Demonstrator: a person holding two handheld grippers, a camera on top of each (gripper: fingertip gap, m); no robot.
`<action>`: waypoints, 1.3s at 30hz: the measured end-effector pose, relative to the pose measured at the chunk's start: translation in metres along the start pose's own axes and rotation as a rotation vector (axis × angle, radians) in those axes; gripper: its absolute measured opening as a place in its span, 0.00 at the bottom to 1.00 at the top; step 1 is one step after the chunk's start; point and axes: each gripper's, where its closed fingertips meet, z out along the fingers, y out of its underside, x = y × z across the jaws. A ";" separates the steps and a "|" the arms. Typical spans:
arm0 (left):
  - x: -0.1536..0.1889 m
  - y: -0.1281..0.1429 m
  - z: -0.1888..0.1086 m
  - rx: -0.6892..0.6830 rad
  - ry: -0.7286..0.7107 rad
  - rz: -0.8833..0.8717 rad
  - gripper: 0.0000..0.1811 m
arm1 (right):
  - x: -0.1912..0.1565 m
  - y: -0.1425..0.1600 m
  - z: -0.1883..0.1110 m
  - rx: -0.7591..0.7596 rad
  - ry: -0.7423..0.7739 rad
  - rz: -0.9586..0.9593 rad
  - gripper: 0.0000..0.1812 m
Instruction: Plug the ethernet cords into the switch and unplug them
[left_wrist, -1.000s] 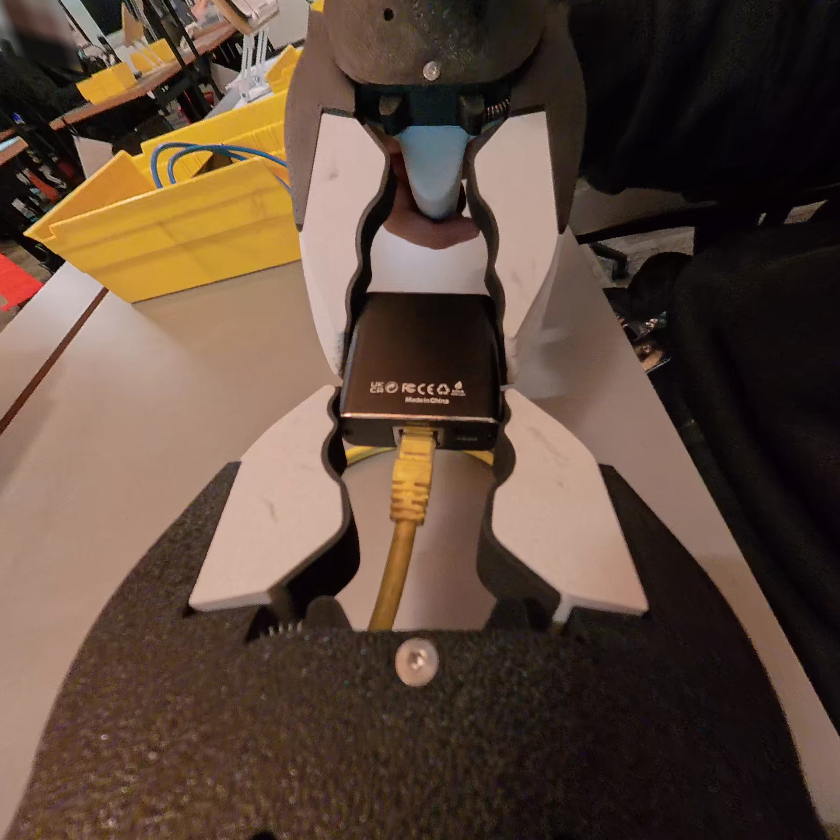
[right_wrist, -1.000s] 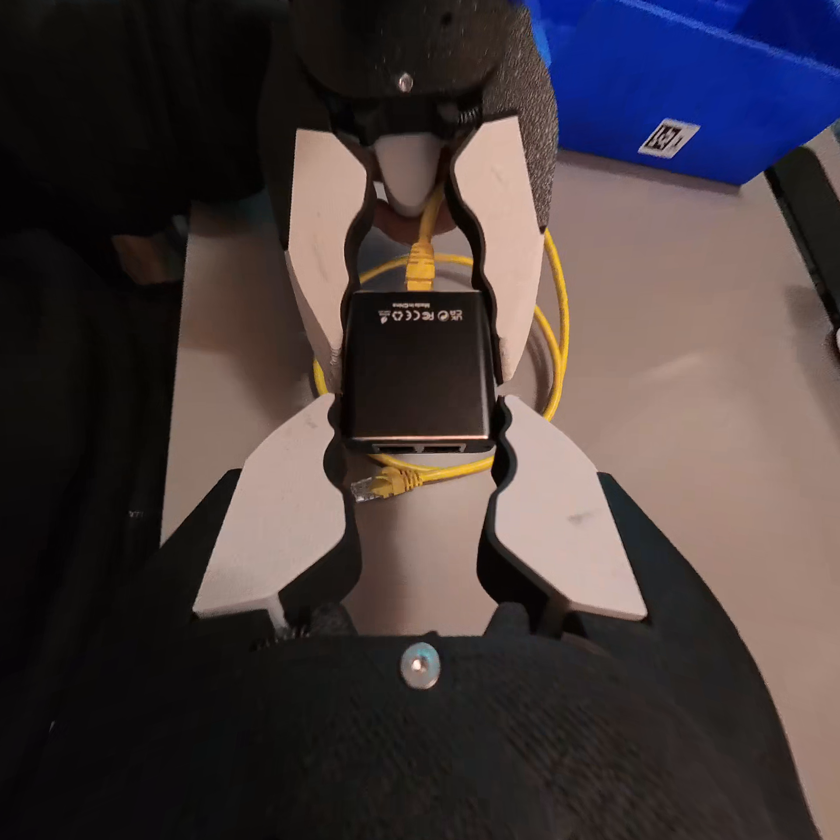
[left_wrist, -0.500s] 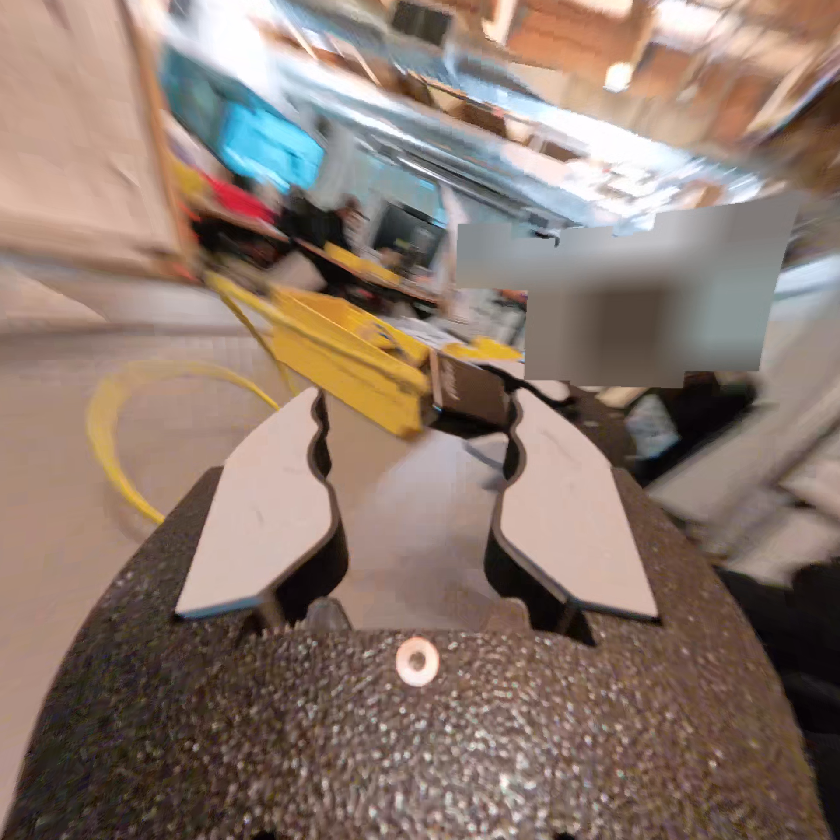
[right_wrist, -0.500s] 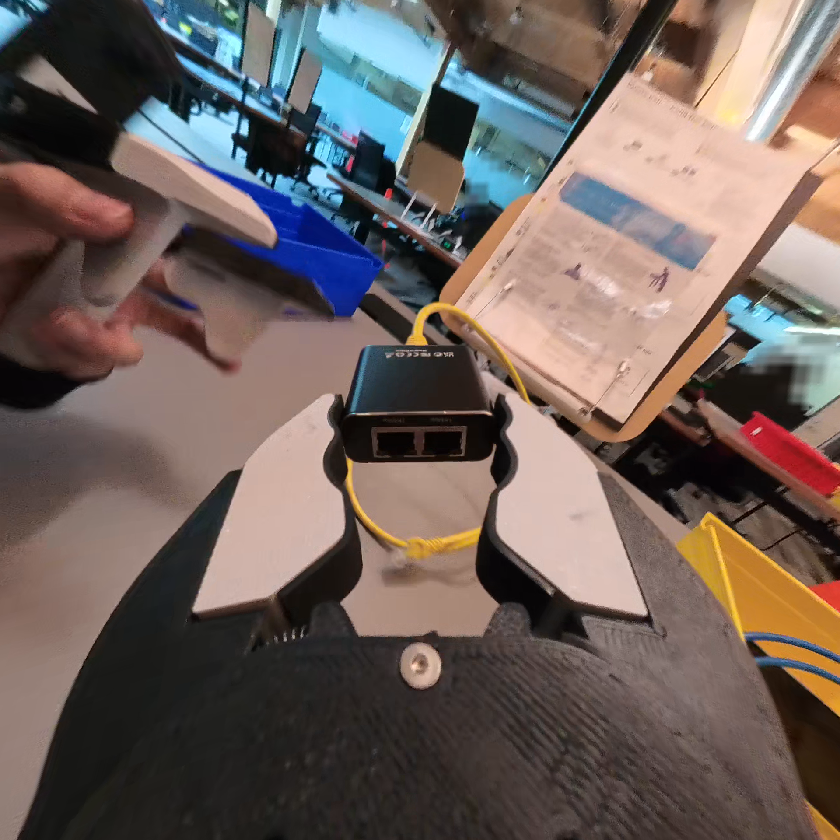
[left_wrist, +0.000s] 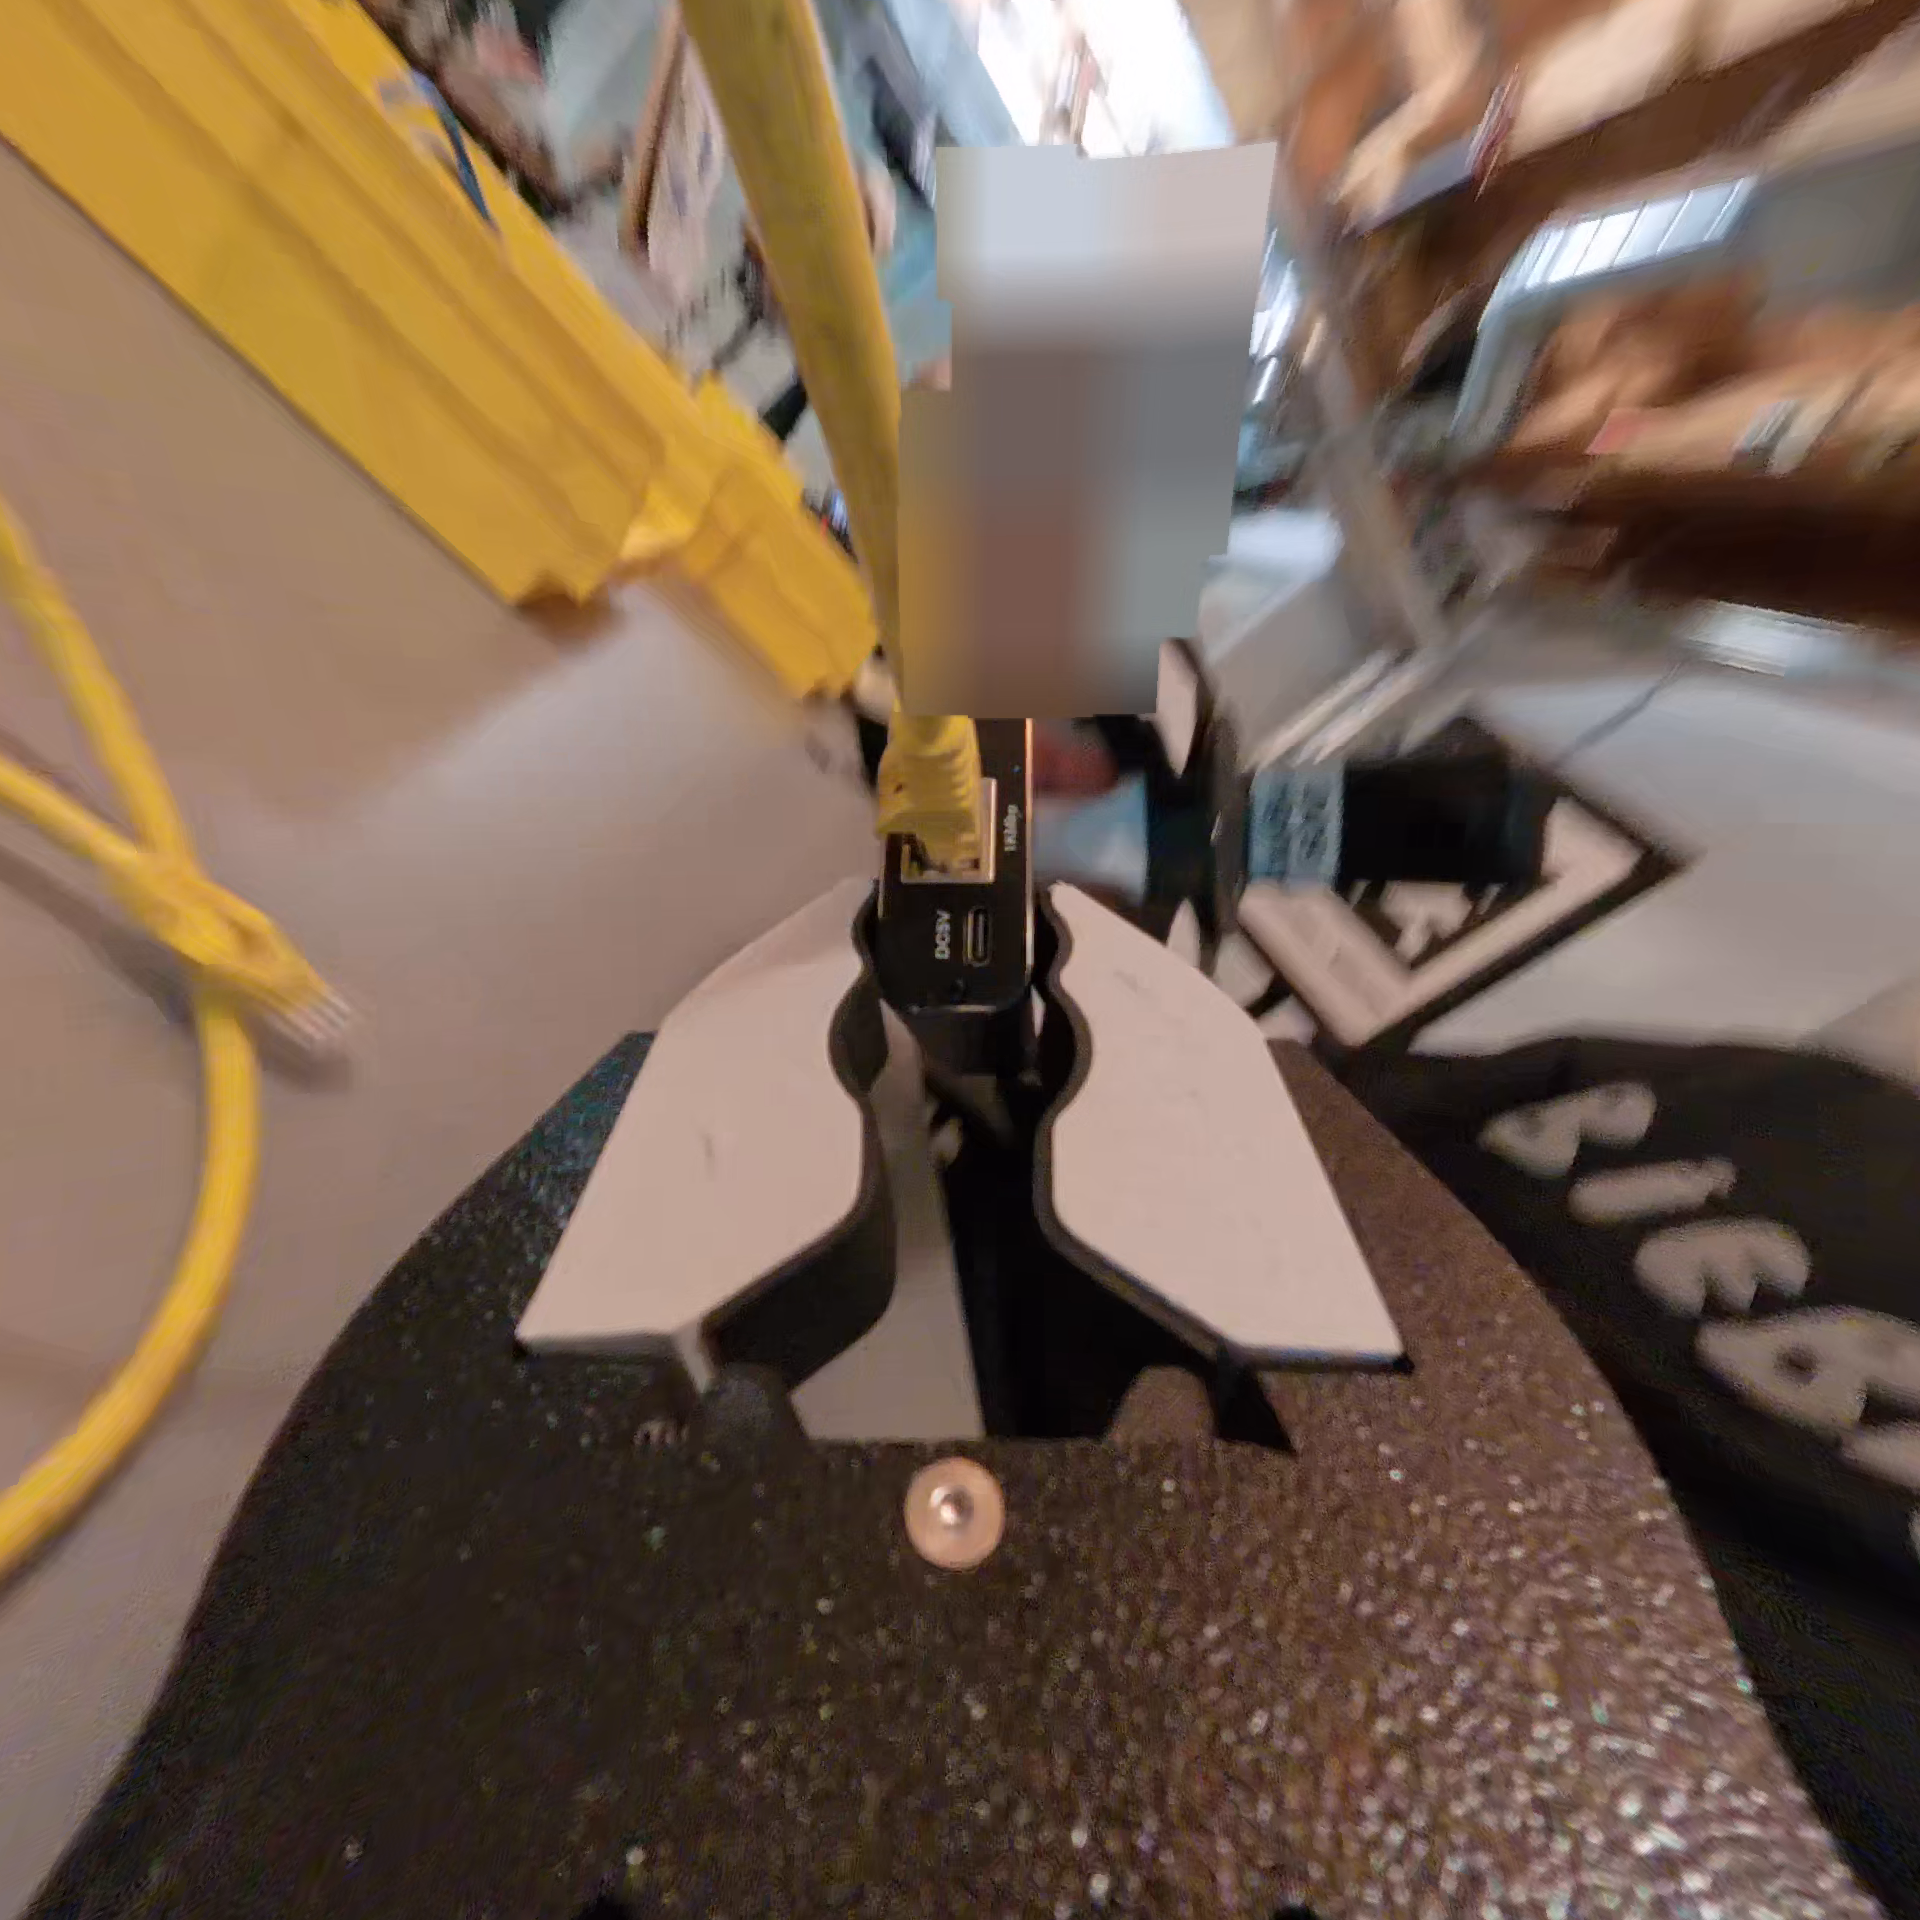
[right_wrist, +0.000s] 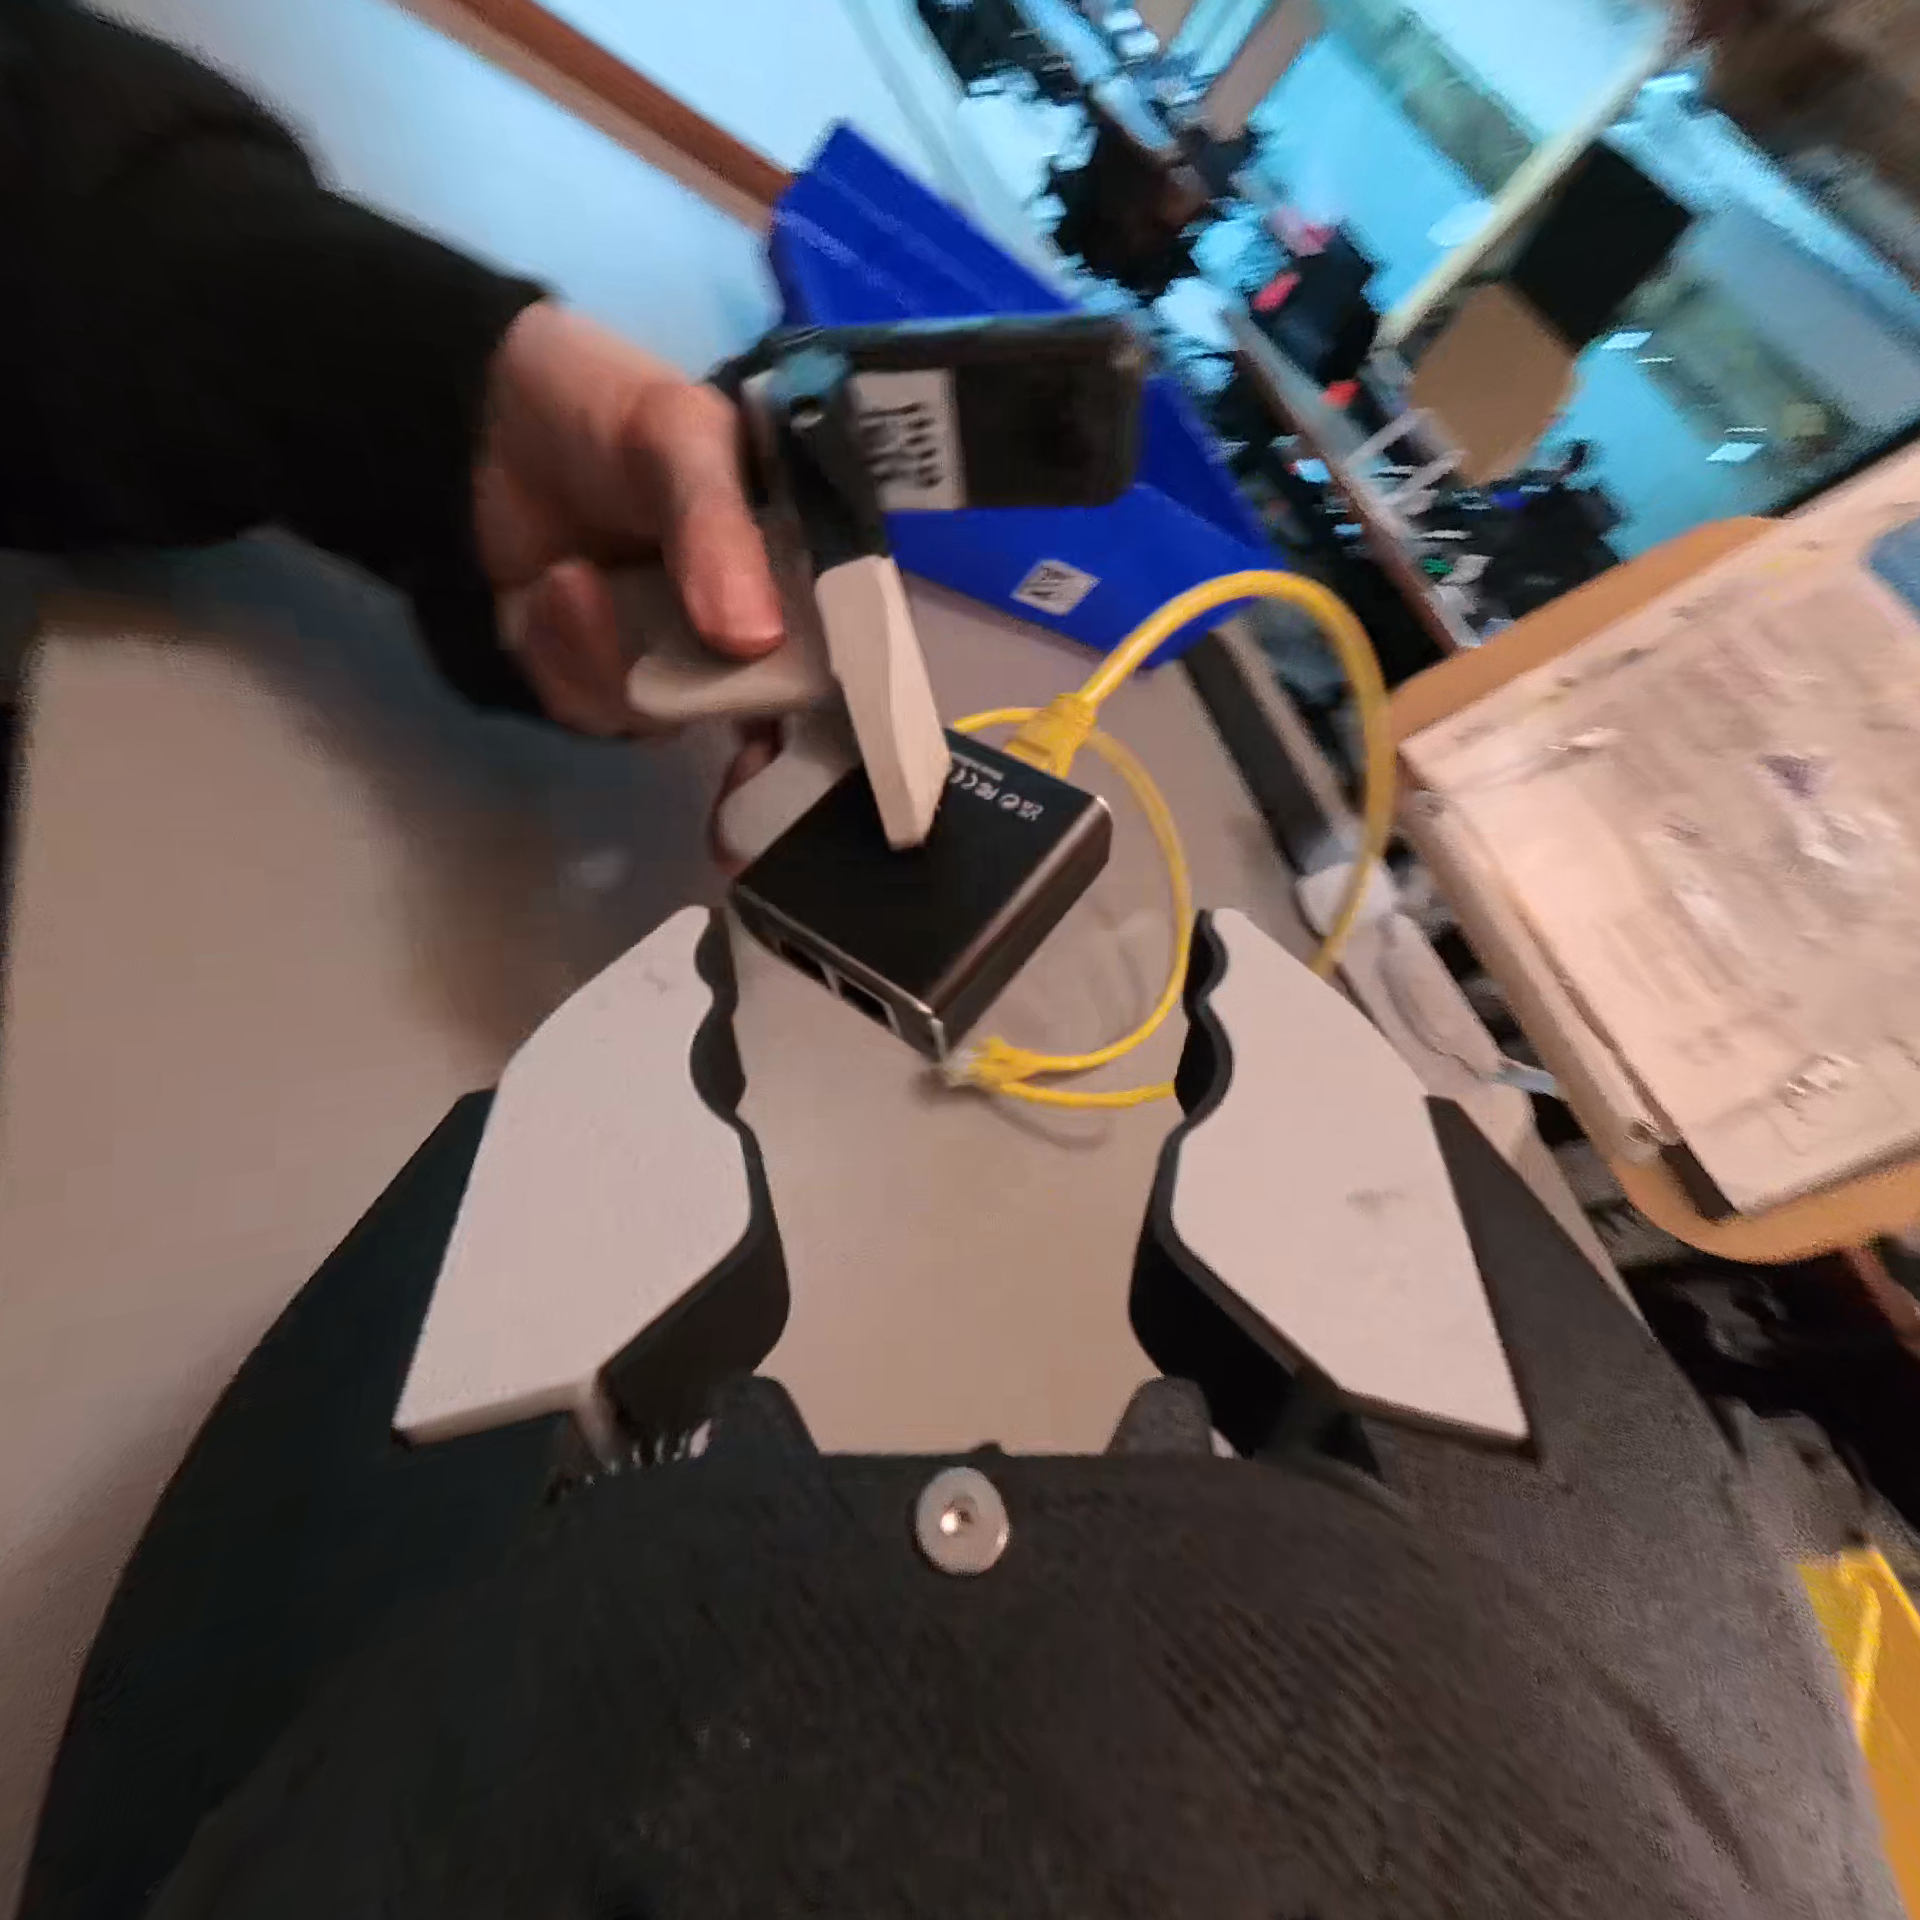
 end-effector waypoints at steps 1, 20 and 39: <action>0.002 0.008 -0.005 -0.085 -0.017 0.044 0.14 | -0.005 -0.001 -0.002 -0.019 -0.060 -0.027 0.47; -0.009 -0.038 -0.023 0.084 -0.532 0.369 0.33 | 0.049 0.029 0.019 -0.540 0.489 -0.348 0.39; -0.019 -0.024 0.004 -0.009 -0.710 0.645 0.34 | 0.037 0.021 0.017 -0.409 0.364 -0.259 0.42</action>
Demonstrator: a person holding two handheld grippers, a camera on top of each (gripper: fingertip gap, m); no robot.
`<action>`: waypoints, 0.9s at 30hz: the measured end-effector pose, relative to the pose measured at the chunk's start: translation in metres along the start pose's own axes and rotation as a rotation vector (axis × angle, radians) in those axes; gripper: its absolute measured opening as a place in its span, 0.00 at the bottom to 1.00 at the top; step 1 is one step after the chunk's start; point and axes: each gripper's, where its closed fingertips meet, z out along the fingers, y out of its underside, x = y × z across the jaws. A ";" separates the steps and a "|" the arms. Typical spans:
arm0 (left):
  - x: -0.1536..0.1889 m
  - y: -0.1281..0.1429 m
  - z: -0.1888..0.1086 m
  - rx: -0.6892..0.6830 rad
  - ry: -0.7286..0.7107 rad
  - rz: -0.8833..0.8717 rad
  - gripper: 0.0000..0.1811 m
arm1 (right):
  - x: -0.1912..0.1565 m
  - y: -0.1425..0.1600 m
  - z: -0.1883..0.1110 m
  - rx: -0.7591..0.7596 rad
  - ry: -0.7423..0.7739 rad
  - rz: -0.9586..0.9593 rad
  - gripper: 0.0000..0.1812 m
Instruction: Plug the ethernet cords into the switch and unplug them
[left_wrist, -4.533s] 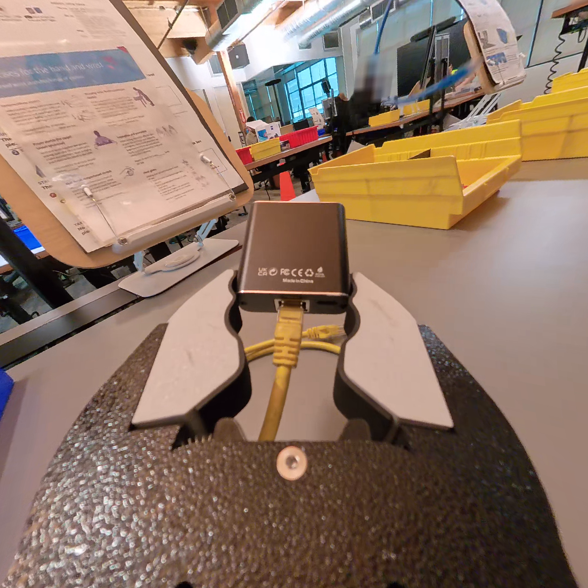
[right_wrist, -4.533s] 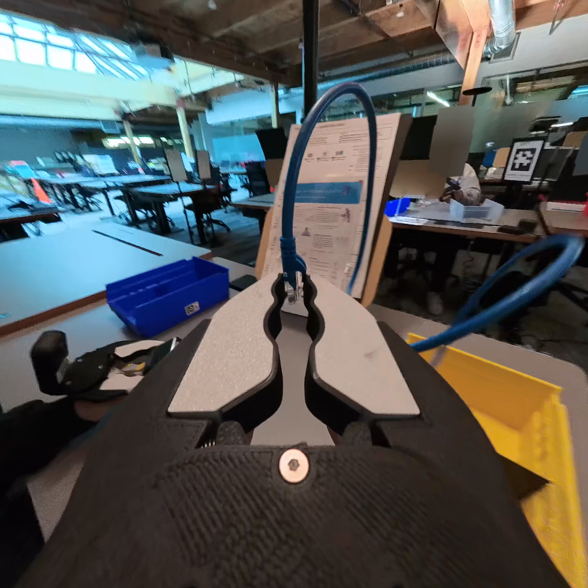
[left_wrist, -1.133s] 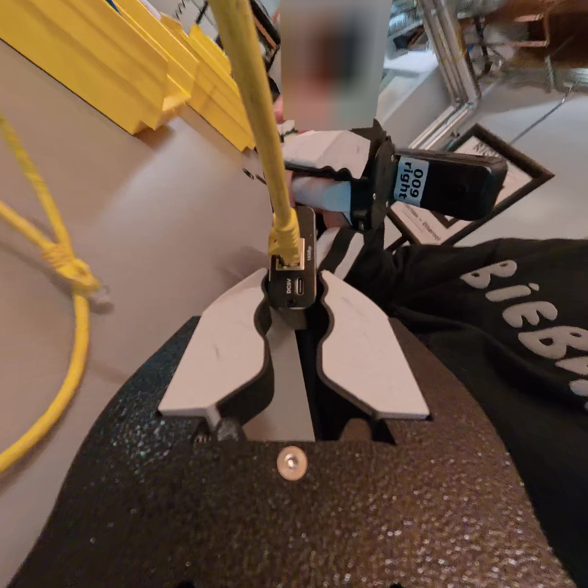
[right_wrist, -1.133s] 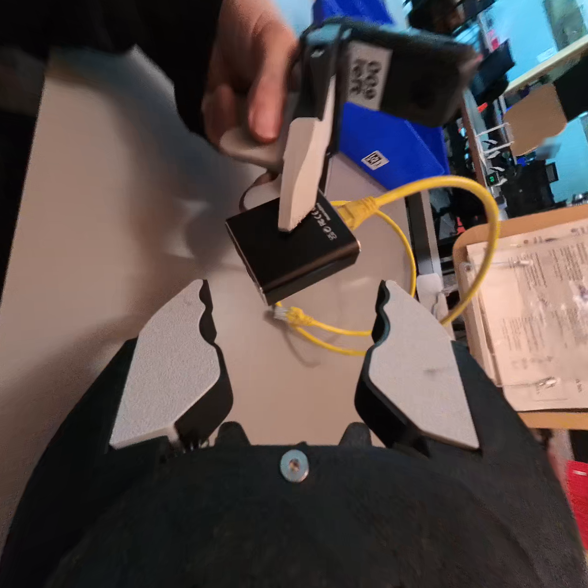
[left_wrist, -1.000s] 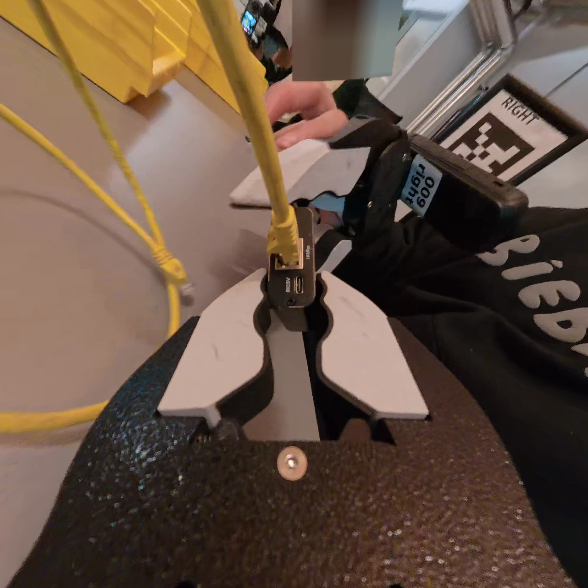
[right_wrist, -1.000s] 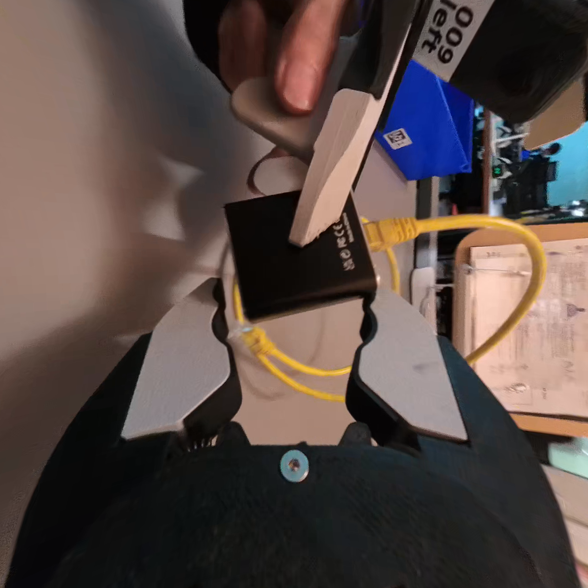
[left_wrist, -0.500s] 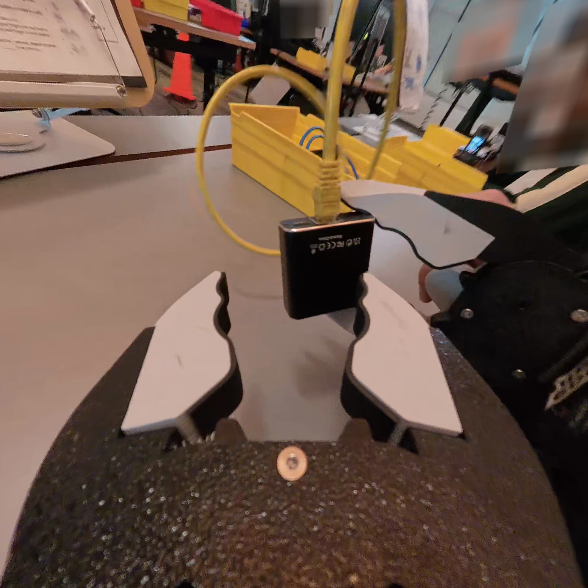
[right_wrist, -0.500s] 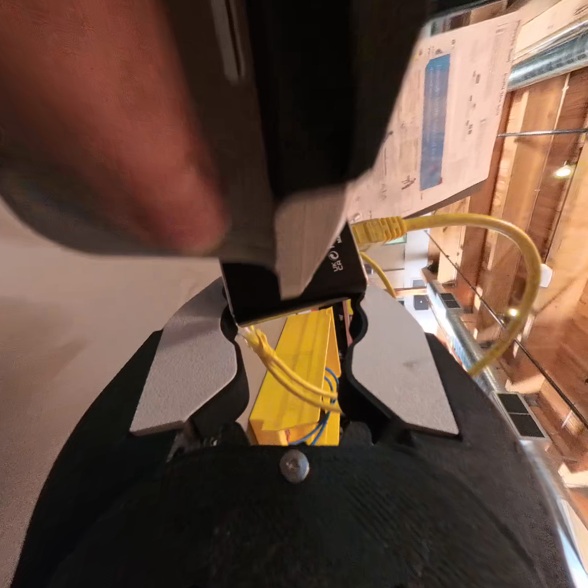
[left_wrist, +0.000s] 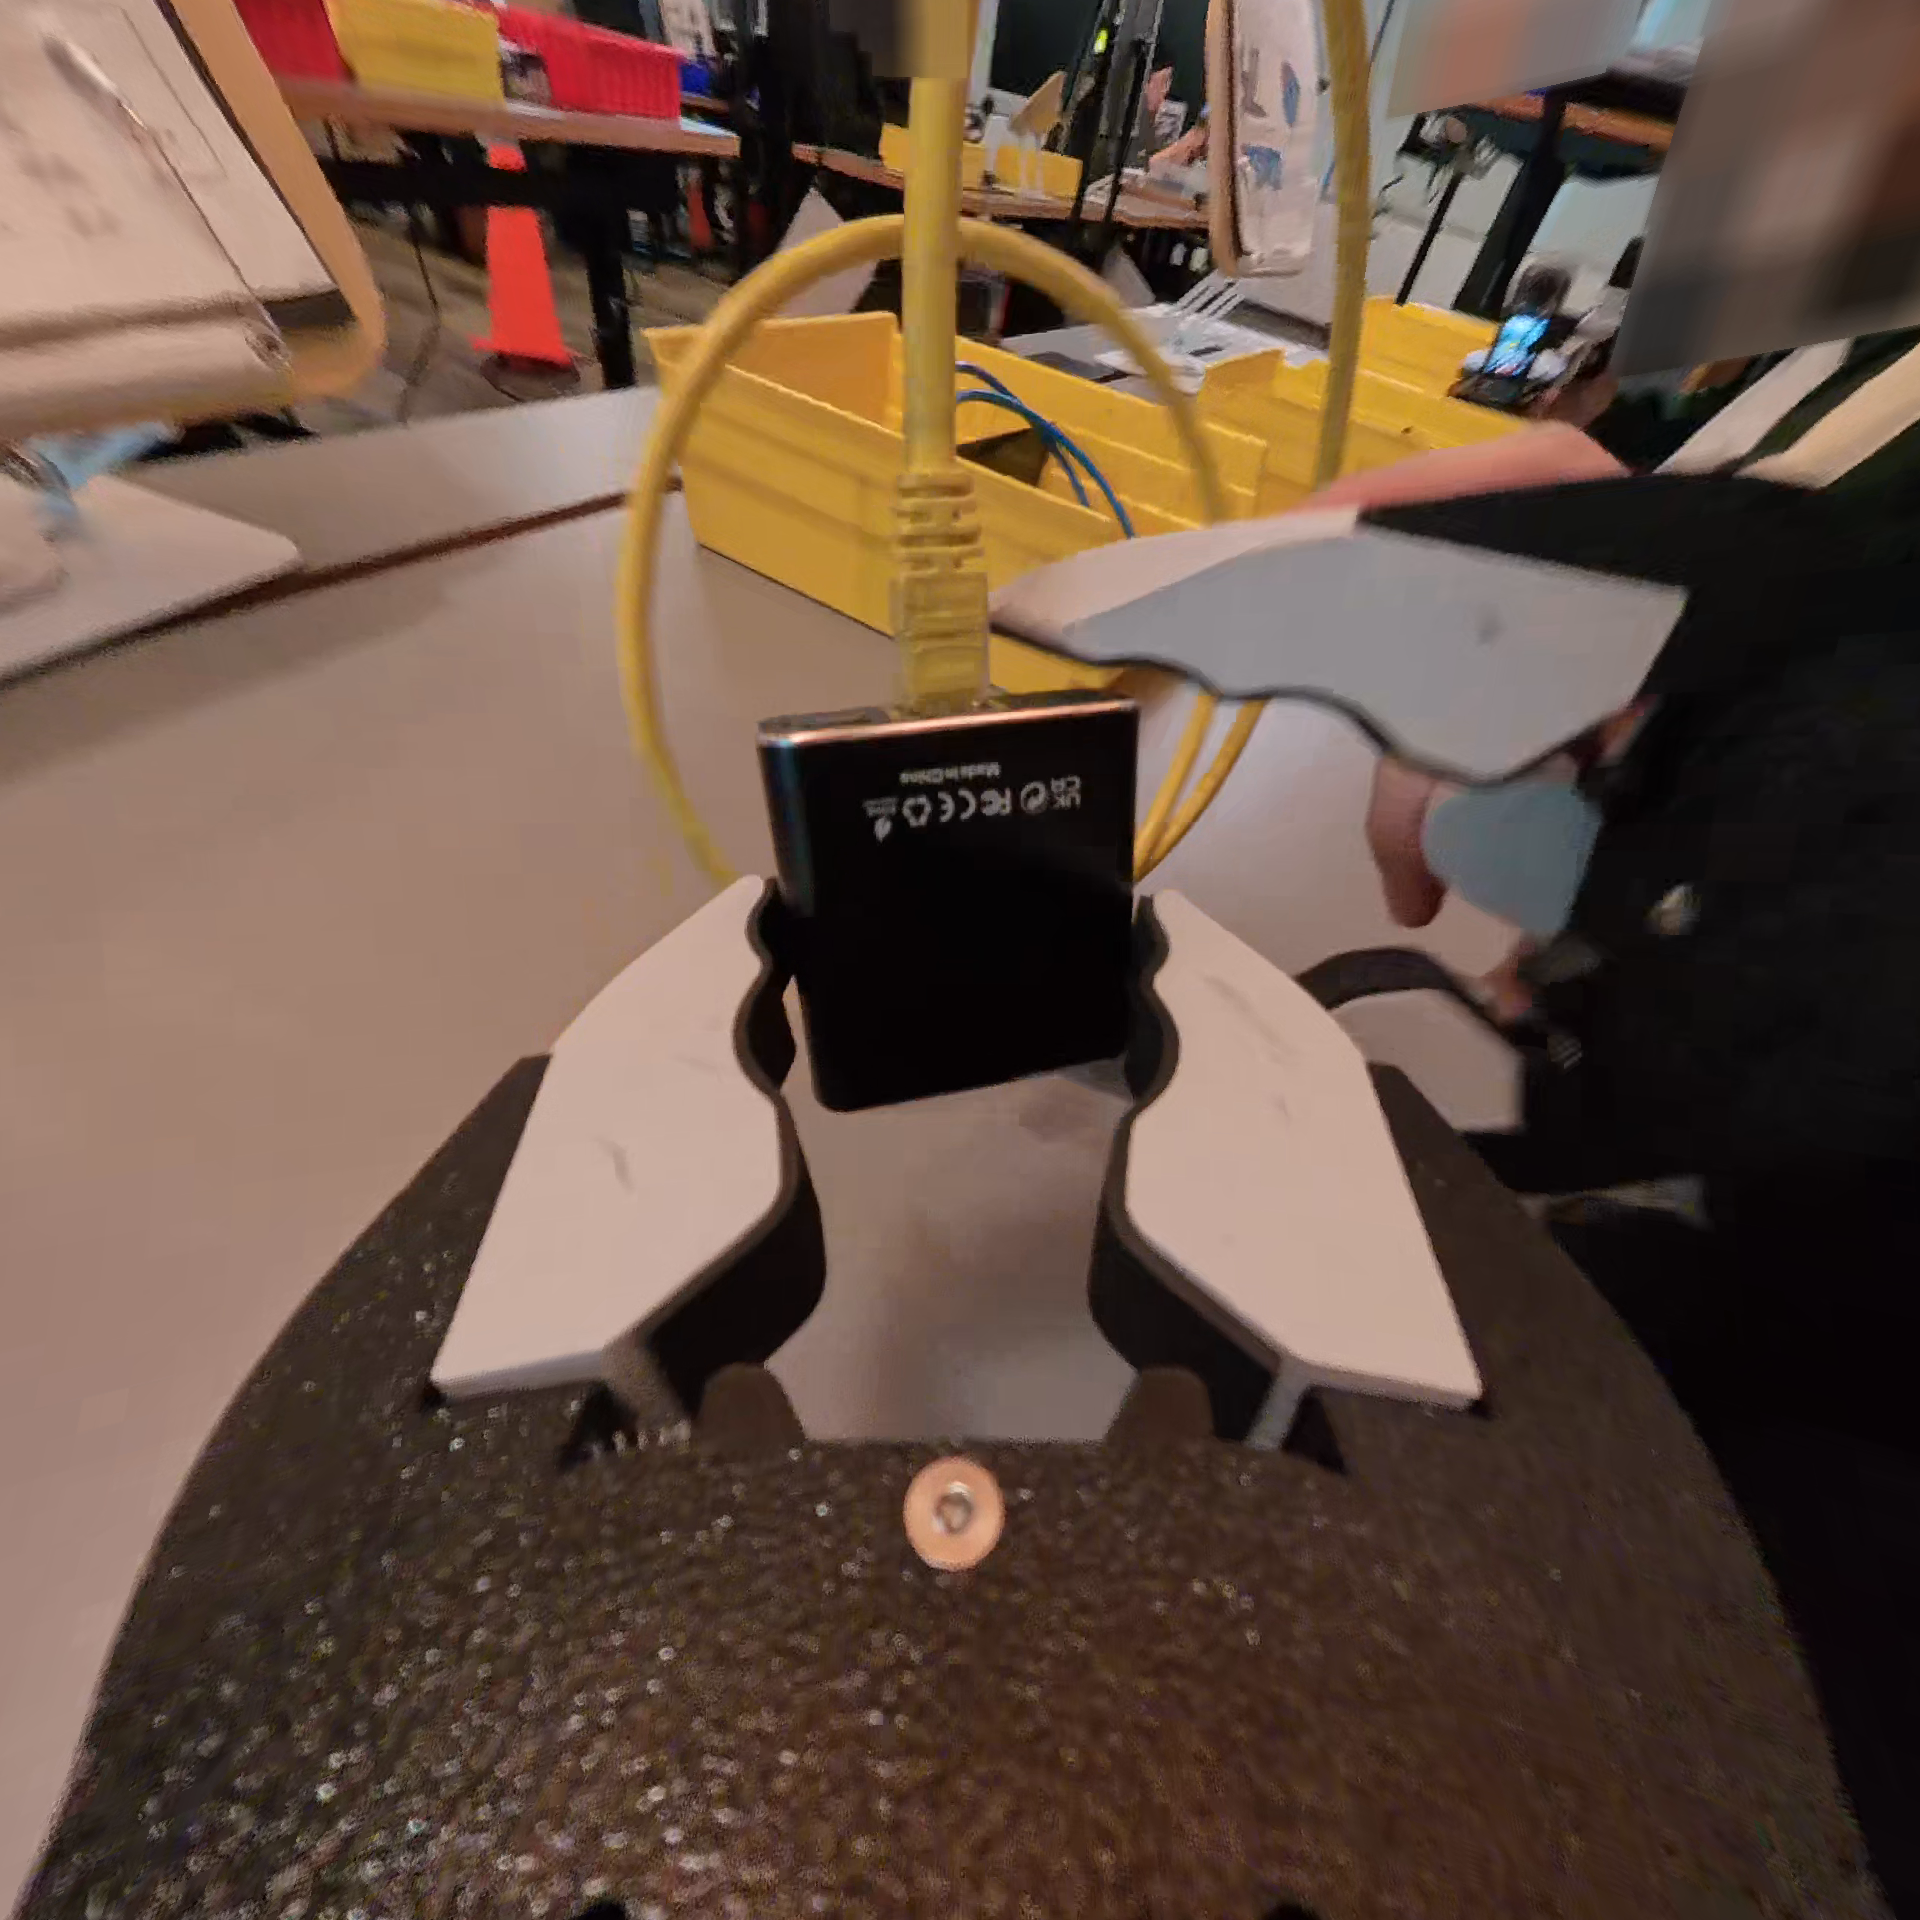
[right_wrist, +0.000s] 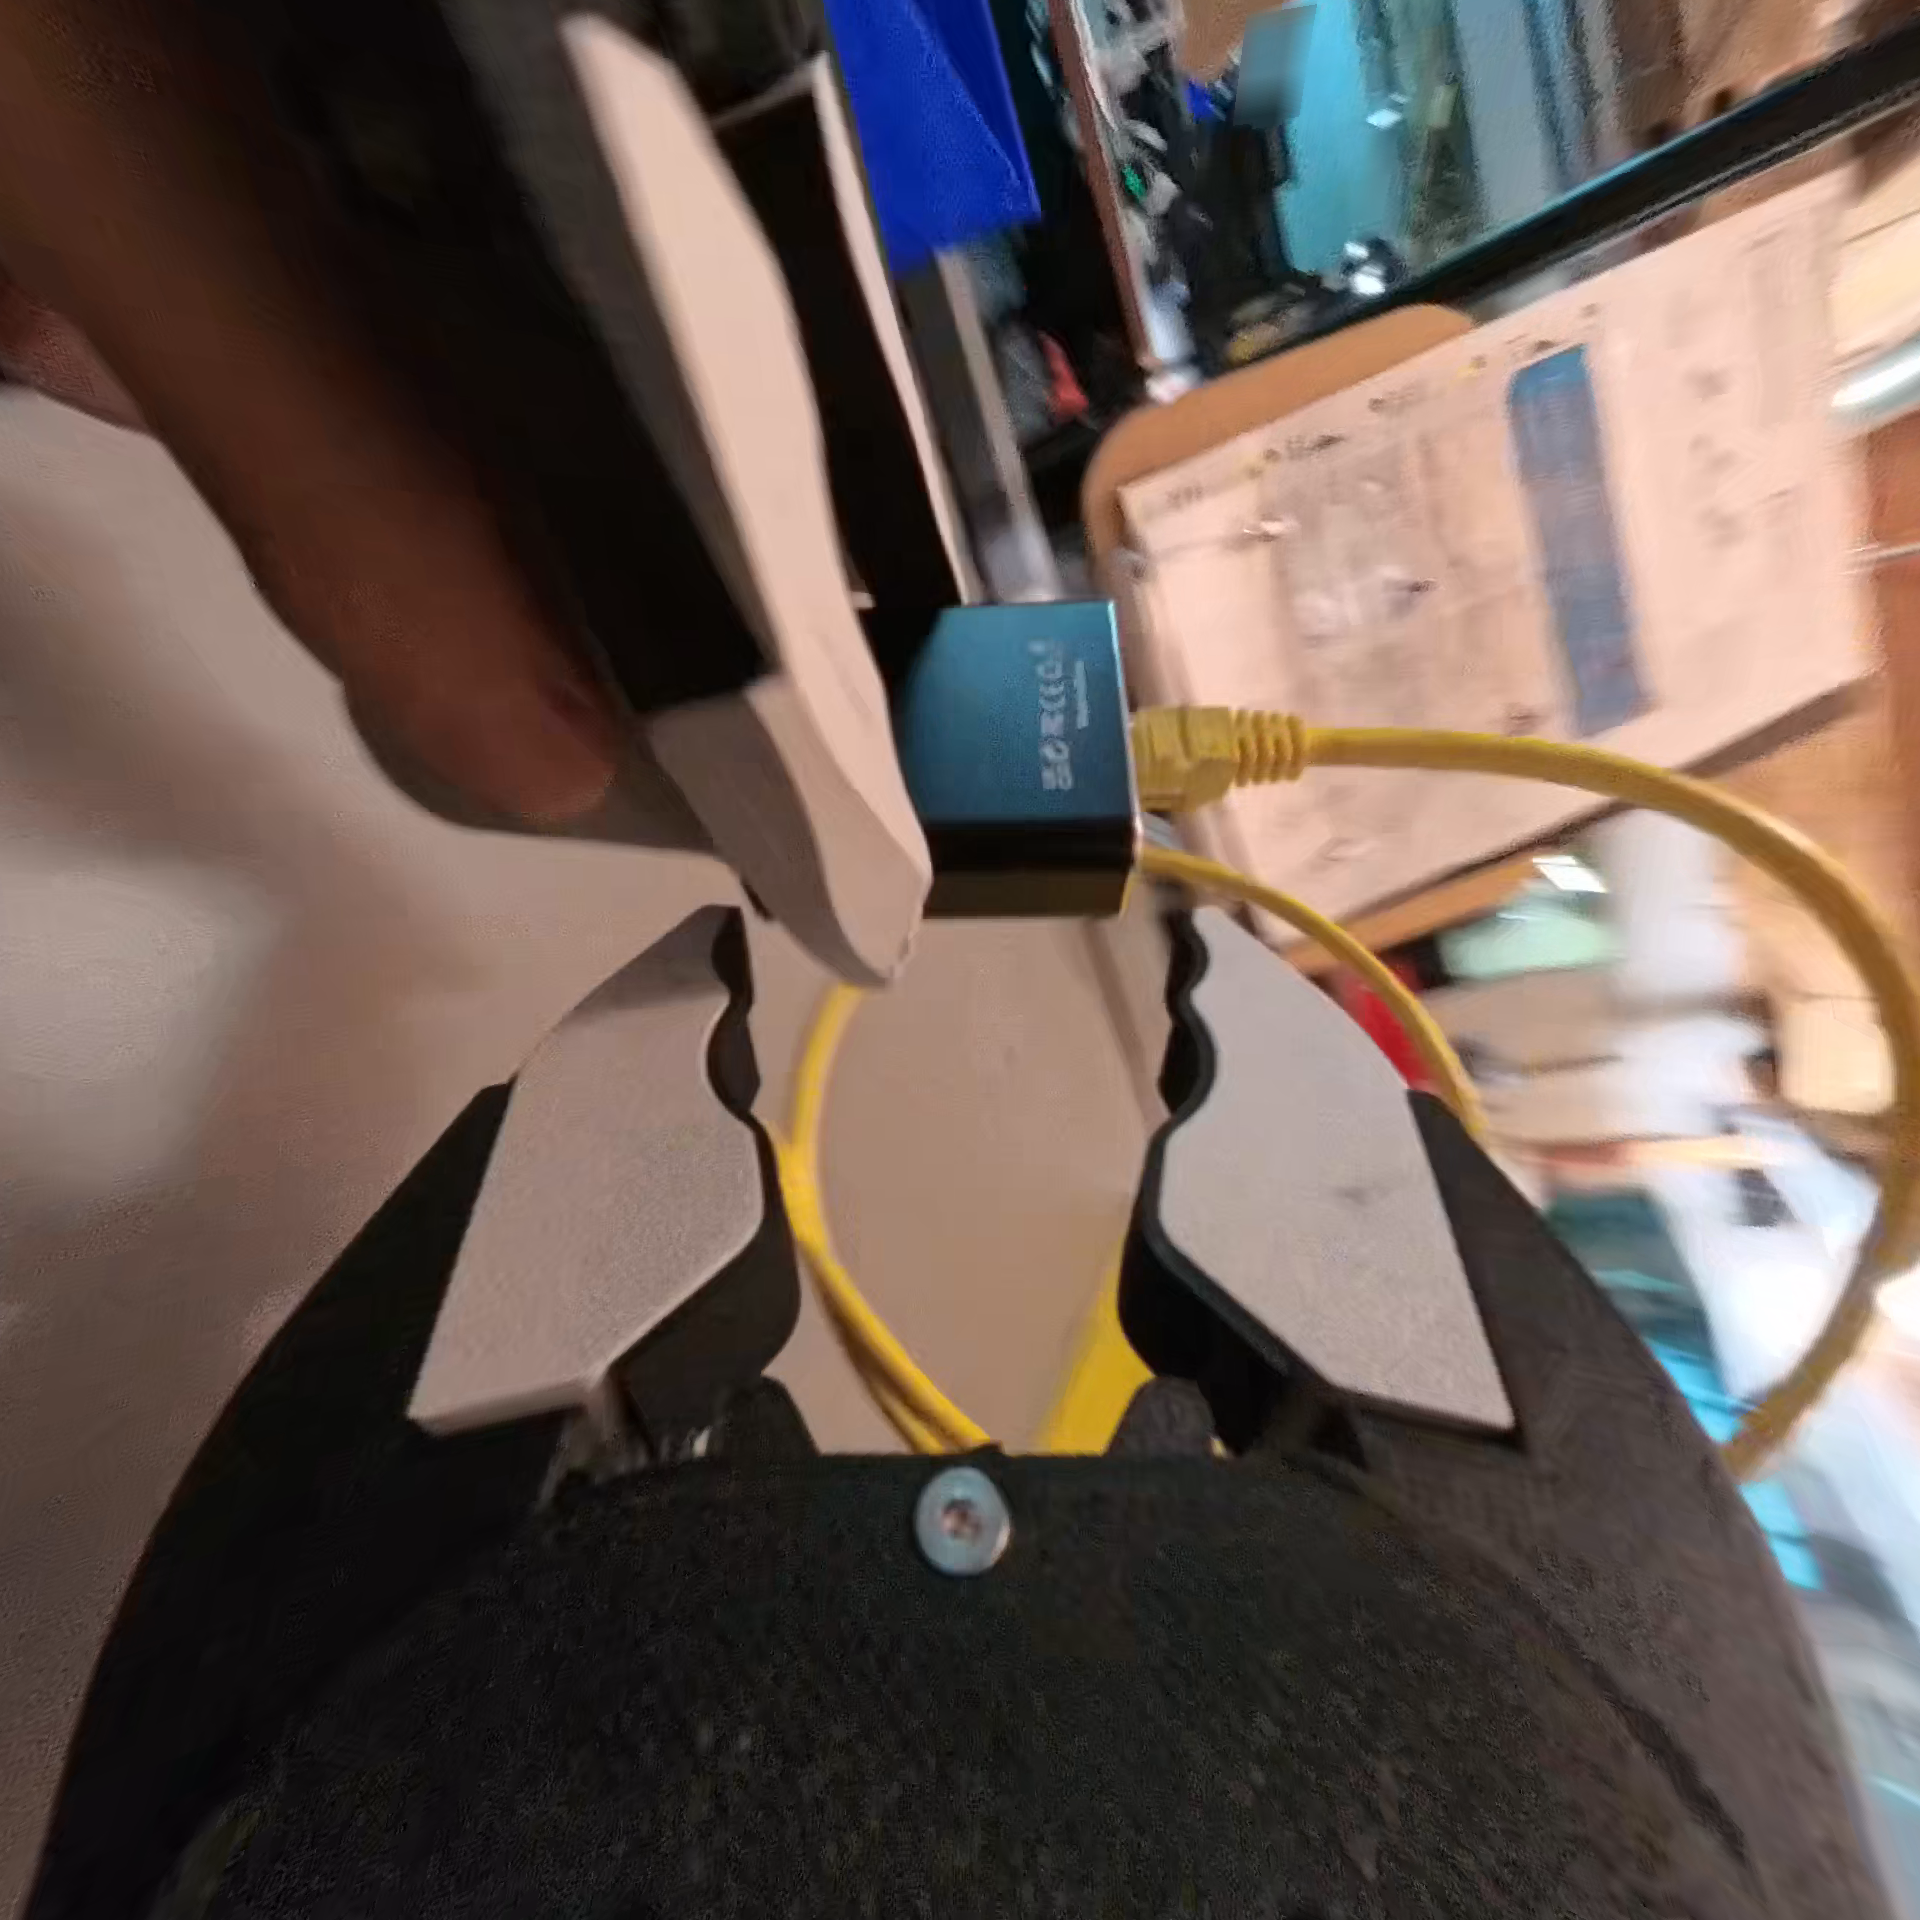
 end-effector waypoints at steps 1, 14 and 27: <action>-0.004 -0.002 -0.004 -0.001 -0.020 0.044 0.34 | -0.006 -0.004 -0.004 0.064 -0.101 0.118 0.46; -0.003 -0.033 -0.034 0.199 -0.104 0.488 0.11 | -0.006 -0.033 -0.026 0.748 -1.021 1.645 0.37; 0.018 -0.044 -0.045 0.295 0.250 0.116 0.11 | -0.002 -0.024 -0.023 0.837 -0.808 1.428 0.33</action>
